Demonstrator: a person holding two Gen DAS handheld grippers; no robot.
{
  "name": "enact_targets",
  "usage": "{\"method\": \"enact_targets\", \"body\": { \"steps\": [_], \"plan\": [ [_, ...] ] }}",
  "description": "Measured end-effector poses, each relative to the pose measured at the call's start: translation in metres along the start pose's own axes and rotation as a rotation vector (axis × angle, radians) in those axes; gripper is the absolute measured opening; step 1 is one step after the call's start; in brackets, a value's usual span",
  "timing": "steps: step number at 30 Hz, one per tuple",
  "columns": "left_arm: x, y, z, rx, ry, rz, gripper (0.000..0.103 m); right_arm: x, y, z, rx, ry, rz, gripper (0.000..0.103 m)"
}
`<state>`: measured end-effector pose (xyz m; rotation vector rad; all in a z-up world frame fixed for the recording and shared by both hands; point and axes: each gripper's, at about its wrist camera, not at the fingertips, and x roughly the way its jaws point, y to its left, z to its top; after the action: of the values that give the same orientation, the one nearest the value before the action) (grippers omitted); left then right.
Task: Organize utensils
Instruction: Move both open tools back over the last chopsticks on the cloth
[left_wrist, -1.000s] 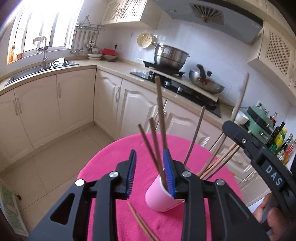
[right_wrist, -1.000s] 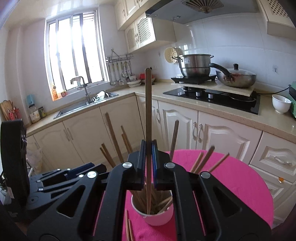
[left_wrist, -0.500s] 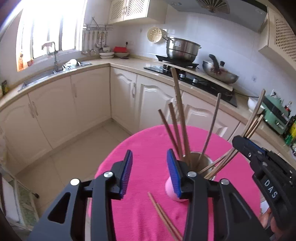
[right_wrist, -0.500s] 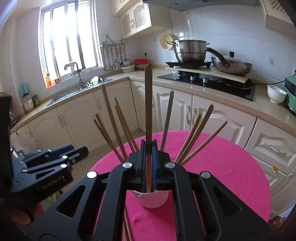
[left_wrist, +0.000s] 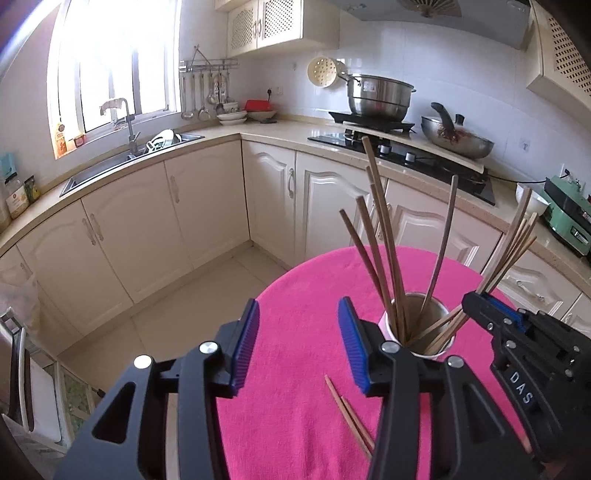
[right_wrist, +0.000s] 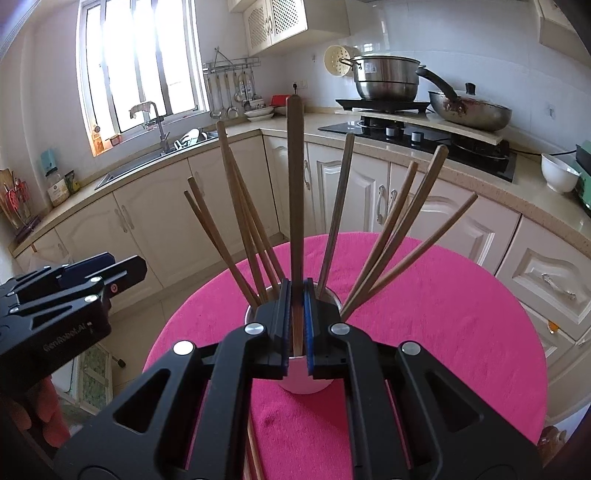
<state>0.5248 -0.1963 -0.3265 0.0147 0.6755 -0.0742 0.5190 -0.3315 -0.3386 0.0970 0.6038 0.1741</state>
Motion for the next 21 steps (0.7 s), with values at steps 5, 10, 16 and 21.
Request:
{"method": "enact_targets", "body": {
  "steps": [5, 10, 16, 21],
  "plan": [
    [0.0, -0.003, -0.003, -0.002, 0.015, 0.006, 0.044, -0.005, 0.001, 0.002, -0.015, 0.011, 0.01, 0.008],
    [0.0, -0.004, -0.008, 0.001, 0.033, 0.01, 0.044, -0.017, 0.002, 0.003, -0.017, -0.006, 0.007, 0.051],
    [0.002, -0.001, -0.02, -0.024, 0.089, 0.021, 0.044, -0.034, -0.002, 0.005, -0.038, -0.007, 0.04, 0.051],
    [0.006, -0.001, -0.036, -0.04, 0.143, 0.035, 0.044, -0.048, -0.01, 0.004, -0.048, 0.002, 0.05, 0.051]
  ]
}}
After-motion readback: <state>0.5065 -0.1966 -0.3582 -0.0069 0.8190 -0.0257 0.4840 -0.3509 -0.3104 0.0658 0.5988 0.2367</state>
